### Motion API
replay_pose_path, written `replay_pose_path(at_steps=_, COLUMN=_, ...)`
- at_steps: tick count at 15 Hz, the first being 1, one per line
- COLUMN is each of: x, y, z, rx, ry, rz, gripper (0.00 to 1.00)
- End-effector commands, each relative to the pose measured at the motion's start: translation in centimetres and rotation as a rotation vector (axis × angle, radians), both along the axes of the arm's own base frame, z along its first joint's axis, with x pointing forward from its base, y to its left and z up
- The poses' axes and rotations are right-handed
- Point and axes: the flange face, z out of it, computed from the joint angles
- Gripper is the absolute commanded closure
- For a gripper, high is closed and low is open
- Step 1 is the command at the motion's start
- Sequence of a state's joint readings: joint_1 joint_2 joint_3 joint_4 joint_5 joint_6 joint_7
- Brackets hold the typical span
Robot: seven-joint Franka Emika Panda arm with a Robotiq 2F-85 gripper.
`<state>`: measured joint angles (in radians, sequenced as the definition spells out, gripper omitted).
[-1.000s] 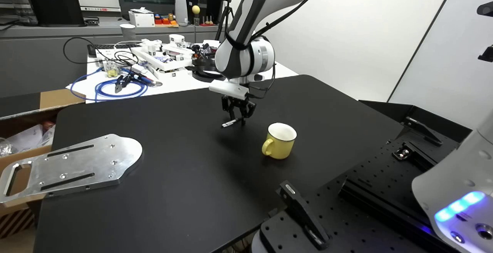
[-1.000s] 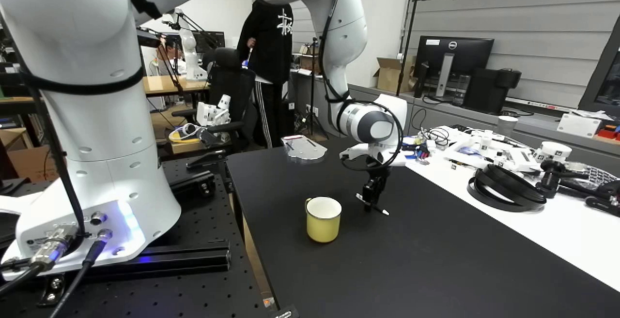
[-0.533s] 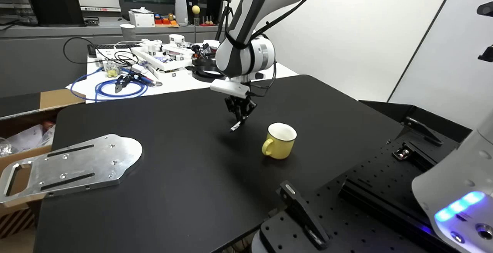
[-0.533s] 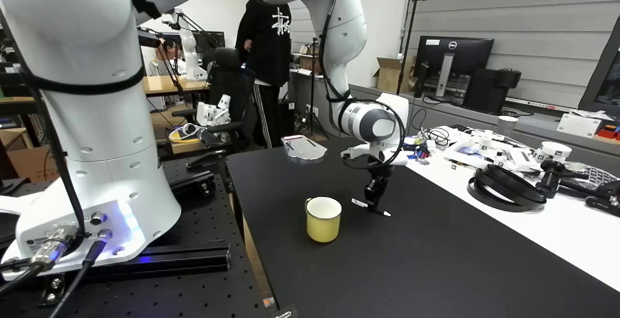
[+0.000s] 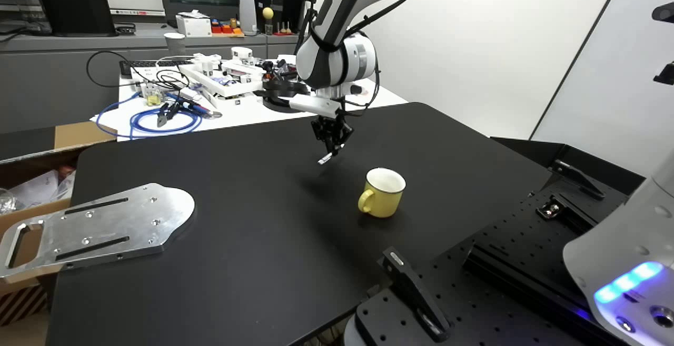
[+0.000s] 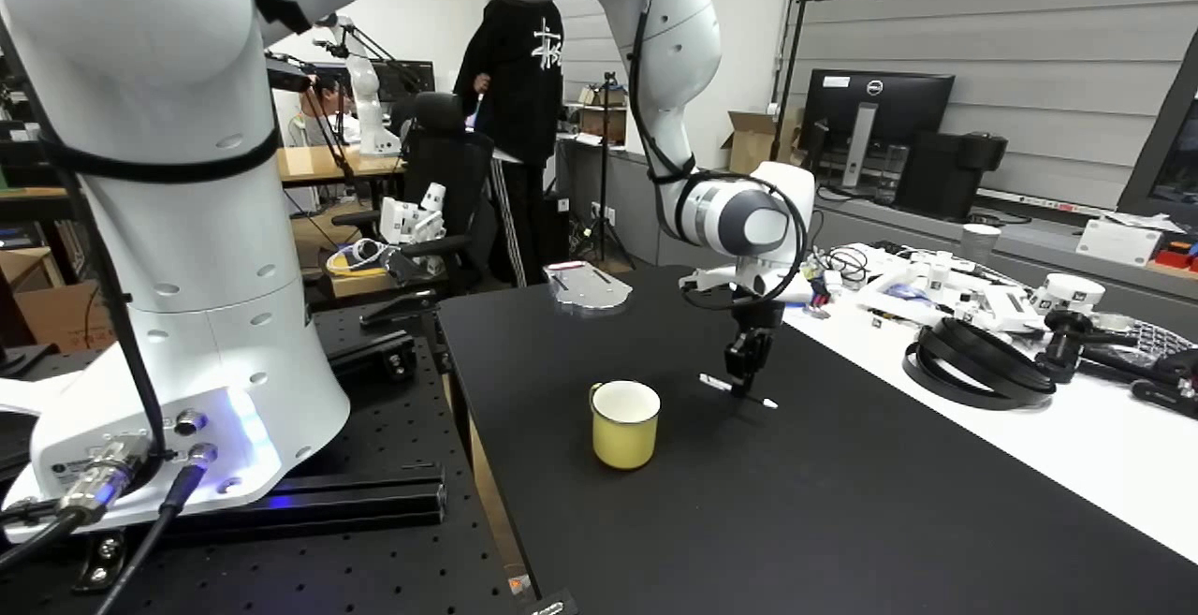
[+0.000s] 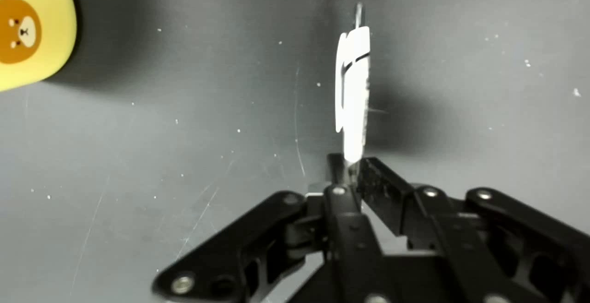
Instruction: Put the marker inside the mug cup
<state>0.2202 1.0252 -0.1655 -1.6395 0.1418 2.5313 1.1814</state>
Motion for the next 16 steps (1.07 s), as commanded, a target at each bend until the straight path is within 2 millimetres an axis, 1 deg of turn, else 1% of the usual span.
replay_pose_path(at_steps=1, x=1.3, y=-0.1, z=4.2, rx=-0.011, ry=0.036, rz=-0.029, gripper=0.96)
replay_pose_path(at_steps=5, x=1.6, y=-0.3, z=8.8, rx=0.028, ry=0.135, rz=-0.023, gripper=0.96)
replay_pose_path(at_steps=7, x=1.7, y=-1.1, z=11.0, rx=0.08, ry=0.193, rz=-0.034, gripper=0.96)
replay_pose_path(at_steps=9, x=1.2, y=-2.1, z=12.7, rx=0.148, ry=0.263, rz=-0.039, gripper=0.96)
replay_pose_path(at_steps=12, x=0.2, y=-4.1, z=14.1, rx=0.295, ry=0.343, rz=-0.04, gripper=0.96)
replay_pose_path(at_steps=16, x=-2.0, y=-6.2, z=14.4, rx=0.496, ry=0.455, rz=-0.056, gripper=0.96)
